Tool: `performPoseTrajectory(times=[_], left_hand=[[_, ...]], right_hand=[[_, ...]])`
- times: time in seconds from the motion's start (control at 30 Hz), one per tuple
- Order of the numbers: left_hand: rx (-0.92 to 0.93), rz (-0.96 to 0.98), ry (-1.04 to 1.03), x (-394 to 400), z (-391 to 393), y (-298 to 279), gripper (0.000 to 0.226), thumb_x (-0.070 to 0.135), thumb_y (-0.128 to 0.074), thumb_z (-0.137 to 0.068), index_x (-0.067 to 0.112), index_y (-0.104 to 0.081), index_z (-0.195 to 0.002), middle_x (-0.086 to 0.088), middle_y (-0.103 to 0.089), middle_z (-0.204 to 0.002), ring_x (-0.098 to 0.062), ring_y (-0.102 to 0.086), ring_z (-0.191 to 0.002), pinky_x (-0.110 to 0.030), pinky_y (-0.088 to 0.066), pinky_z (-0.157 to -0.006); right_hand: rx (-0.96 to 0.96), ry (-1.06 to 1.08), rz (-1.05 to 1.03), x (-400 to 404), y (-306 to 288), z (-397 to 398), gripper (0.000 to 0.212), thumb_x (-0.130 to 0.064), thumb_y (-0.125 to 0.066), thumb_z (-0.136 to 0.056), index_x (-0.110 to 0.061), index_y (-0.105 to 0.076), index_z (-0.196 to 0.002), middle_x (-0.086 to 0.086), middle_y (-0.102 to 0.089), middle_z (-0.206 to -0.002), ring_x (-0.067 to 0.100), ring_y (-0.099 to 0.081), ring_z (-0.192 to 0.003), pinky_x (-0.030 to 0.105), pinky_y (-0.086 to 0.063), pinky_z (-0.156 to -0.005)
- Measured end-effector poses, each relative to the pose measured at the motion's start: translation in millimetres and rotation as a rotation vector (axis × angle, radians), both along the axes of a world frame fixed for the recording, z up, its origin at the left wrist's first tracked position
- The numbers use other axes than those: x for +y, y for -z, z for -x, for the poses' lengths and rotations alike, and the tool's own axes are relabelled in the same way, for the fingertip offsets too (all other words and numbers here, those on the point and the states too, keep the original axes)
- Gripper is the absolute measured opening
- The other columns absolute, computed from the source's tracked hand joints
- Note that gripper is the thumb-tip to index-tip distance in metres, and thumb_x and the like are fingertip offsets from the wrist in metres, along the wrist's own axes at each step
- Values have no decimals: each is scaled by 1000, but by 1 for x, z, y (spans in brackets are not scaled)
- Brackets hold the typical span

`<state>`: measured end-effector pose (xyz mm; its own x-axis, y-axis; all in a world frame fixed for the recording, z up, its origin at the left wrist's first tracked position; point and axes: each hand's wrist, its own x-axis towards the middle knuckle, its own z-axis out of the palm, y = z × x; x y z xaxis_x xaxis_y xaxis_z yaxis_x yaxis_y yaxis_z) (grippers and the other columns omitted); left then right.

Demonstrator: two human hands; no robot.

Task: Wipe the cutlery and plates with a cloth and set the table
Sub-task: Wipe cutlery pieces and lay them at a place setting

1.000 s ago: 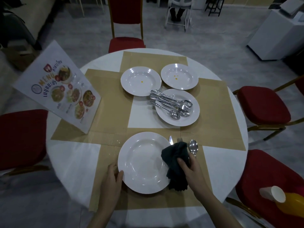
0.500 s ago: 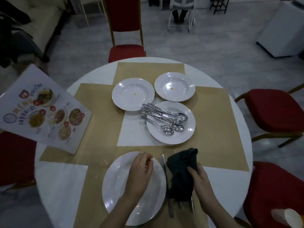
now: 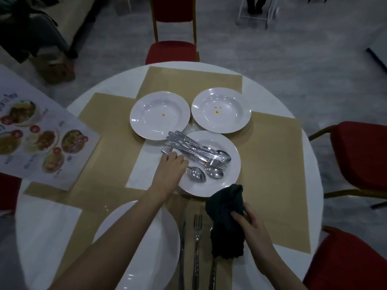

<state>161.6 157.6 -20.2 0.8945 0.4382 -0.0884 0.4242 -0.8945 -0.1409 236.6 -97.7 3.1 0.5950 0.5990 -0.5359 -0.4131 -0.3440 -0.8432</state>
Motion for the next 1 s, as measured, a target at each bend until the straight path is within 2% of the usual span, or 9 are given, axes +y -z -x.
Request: performPoseTrajectory(times=[0.07,0.13,0.3,0.5,0.63,0.7,0.8,0.9,1.0], left_hand=[[13,-53,19,3,0,2,30,5,-81,-57,16,-66,-81,-3,-64,-79,-27,-61,-80,-40,-49,-71],[28,-78,43,3,0,2,27,6,-81,-60,15,-68,-81,-4,-63,-78,-28,-60,-80,-41,-48,-72],[43,-112,94,-2,1,-3,36,1,-82,-44,13,-66,-74,-6,-60,-73,-29,-60,-74,-39,-49,-66],[33,-132,87,-8,9,-2,38,-3,-82,-43,14,-65,-73,-6,-59,-71,-28,-59,-70,-38,-49,-65],[-12,-67,-25,-15,17,-7,44,-2,-83,-47,15,-64,-83,-6,-61,-80,-27,-61,-74,-39,-48,-68],[-97,60,-152,-24,24,-9,33,-5,-74,-65,14,-61,-88,-7,-59,-86,-28,-60,-74,-36,-44,-65],[-403,453,-429,-42,33,-13,6,8,-54,-94,12,-58,-94,-6,-56,-89,-26,-58,-72,-37,-46,-62],[-640,859,-654,-65,37,-21,12,10,-51,-95,9,-62,-92,-6,-64,-88,-22,-60,-79,-31,-47,-65],[-776,1186,-838,-91,37,-39,16,9,-48,-96,9,-63,-103,-10,-67,-93,-23,-63,-77,-37,-54,-71]], right_hand=[[11,0,13,-4,4,-2,23,-12,-54,-96,-24,-66,-111,-4,-73,-104,11,-67,-99,33,-53,-90],[21,5,15,-8,6,-4,23,-12,-55,-96,-24,-65,-112,-4,-72,-106,11,-67,-99,33,-53,-90],[36,-9,7,-11,6,-5,23,-10,-54,-96,-23,-65,-111,-4,-72,-105,10,-68,-98,30,-54,-86],[-7,-32,3,-9,-2,-2,19,-9,-53,-96,-18,-65,-108,0,-72,-103,13,-68,-95,33,-54,-86],[-59,-39,-8,-7,-14,5,17,-10,-52,-97,-16,-64,-107,1,-72,-100,14,-68,-94,25,-56,-78],[-93,-39,-15,-5,-22,9,16,-11,-52,-97,-15,-64,-107,3,-72,-99,16,-68,-93,23,-56,-74],[-148,-33,-49,3,-35,14,14,-11,-54,-96,-13,-62,-107,5,-71,-99,16,-69,-90,21,-54,-68],[-177,-35,-99,16,-44,14,17,-9,-54,-96,-14,-62,-110,6,-72,-100,16,-70,-89,23,-54,-68],[-274,-63,-132,29,-46,10,21,-7,-55,-95,-19,-64,-110,4,-72,-100,22,-69,-93,36,-56,-79]])
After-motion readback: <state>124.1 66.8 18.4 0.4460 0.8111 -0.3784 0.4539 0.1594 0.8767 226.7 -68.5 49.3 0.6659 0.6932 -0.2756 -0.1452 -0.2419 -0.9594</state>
